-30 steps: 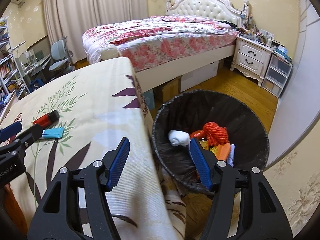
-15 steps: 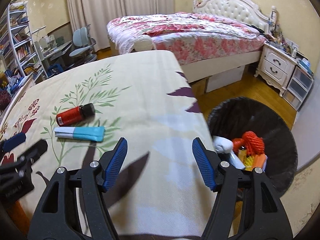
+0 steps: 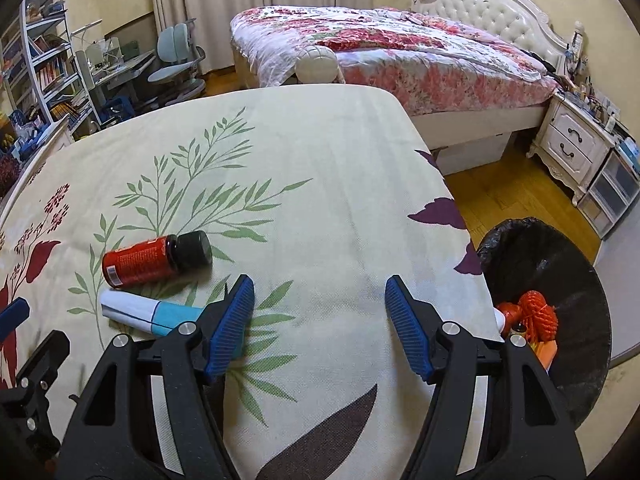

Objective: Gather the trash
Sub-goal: 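Move both open tools back toward the red bottle and blue tube, then grasp the blue-and-white tube with the right tool while the left tool approaches the red bottle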

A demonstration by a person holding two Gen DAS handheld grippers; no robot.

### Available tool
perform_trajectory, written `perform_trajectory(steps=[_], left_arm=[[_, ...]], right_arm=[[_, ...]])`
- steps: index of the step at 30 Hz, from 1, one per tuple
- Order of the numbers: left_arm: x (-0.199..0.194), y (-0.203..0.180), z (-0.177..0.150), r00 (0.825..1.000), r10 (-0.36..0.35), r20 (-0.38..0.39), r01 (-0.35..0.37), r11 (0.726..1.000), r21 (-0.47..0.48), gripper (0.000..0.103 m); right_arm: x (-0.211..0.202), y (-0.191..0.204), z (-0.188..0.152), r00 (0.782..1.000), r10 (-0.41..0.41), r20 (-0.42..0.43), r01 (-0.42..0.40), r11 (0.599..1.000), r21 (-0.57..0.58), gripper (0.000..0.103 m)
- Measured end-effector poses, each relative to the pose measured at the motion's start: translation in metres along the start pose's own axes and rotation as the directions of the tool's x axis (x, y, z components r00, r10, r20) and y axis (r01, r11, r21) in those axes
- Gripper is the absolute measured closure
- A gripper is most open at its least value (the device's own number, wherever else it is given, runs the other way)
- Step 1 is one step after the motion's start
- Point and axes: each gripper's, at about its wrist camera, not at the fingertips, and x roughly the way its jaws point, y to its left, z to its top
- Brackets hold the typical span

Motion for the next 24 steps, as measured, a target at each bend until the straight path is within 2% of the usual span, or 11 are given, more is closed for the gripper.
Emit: perform_trajectory(steps=[14, 24], left_arm=[[-0.007, 0.023, -0.009, 1.0, 0.018, -0.009, -0.019, 0.999, -0.036, 0.022], [-0.014, 0.046, -0.015, 0.999, 0.054, -0.005, -0.054, 0.997, -0.058, 0.022]], right_arm=[[-0.038, 0.02, -0.049, 0.999, 0.036, -0.002, -0.036, 0.999, -0.041, 0.035], [-0.05, 0.035, -0.049, 0.999, 0.038, 0.03, -0.035, 0.997, -0.074, 0.035]])
